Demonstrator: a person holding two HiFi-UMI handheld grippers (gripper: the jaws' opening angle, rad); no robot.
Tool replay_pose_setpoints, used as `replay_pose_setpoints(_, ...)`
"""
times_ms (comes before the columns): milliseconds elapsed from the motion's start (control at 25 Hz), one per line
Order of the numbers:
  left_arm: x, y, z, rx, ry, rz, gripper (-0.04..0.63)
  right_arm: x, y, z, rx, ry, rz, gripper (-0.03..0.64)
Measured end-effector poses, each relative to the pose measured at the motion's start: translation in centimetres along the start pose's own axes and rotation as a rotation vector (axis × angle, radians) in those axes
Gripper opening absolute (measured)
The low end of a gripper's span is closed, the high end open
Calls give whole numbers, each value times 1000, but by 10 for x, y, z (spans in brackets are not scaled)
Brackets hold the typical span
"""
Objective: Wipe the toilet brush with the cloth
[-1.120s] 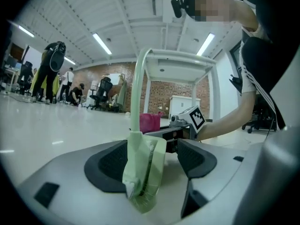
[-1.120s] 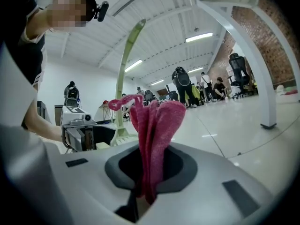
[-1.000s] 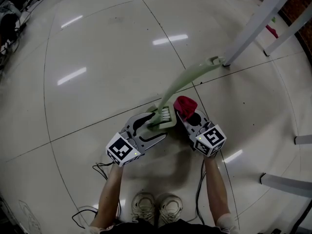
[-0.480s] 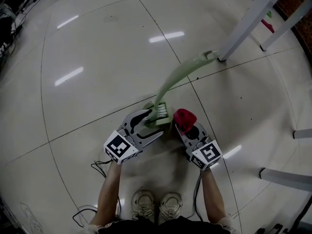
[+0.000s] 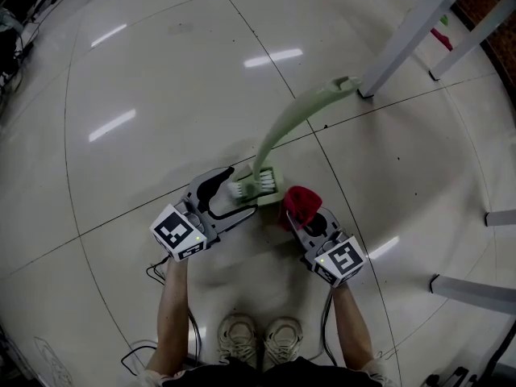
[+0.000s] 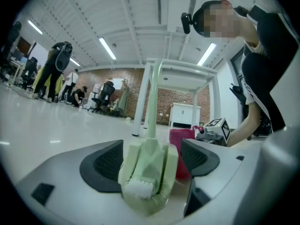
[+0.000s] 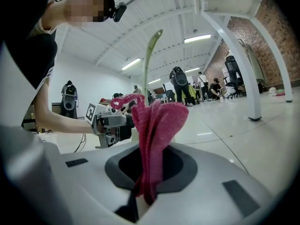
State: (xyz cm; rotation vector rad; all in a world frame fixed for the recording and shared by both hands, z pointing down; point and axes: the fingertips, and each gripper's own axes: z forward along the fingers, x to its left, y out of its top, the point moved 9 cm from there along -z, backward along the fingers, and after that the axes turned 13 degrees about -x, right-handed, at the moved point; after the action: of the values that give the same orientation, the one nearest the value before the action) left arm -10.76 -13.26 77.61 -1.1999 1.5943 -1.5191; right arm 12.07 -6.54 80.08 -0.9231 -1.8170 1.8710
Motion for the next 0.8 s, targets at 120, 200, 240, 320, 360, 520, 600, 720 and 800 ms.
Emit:
replay_pose_setpoints(120, 21, -4, 6, 46, -109, -65, 403, 1, -3, -1, 7, -30, 10, 31)
replay_pose_setpoints(200, 27, -6, 10, 85, -192, -104, 411, 3, -3, 0, 2, -61, -2, 31)
replay_pose_setpoints(240, 27, -7, 12, 108, -226, -108, 411, 5, -3, 1, -1, -78, -9, 31)
replay_pose_setpoints(320, 22, -8, 14, 144, -262, -101, 411, 11, -3, 1, 5, -123, -19, 31)
replay_pose_setpoints(360, 19, -9, 14, 150, -264, -95, 411, 14, -3, 1, 8, -148, -31, 31)
replay_pose_setpoints(520, 11, -8, 3, 123, -225, -90, 411, 28, -9, -1, 22, -274, -113, 31)
replay_pose_setpoints(600, 6, -3, -6, 77, -168, -80, 411, 36, -13, 0, 28, -335, -129, 31)
replay_pose_setpoints(720, -4, 12, -18, -31, -54, -57, 411, 47, -15, 6, 23, -395, -118, 31)
replay_pose_setpoints(800, -9, 19, -27, -86, 0, -47, 411, 53, -17, 9, 20, -413, -112, 31)
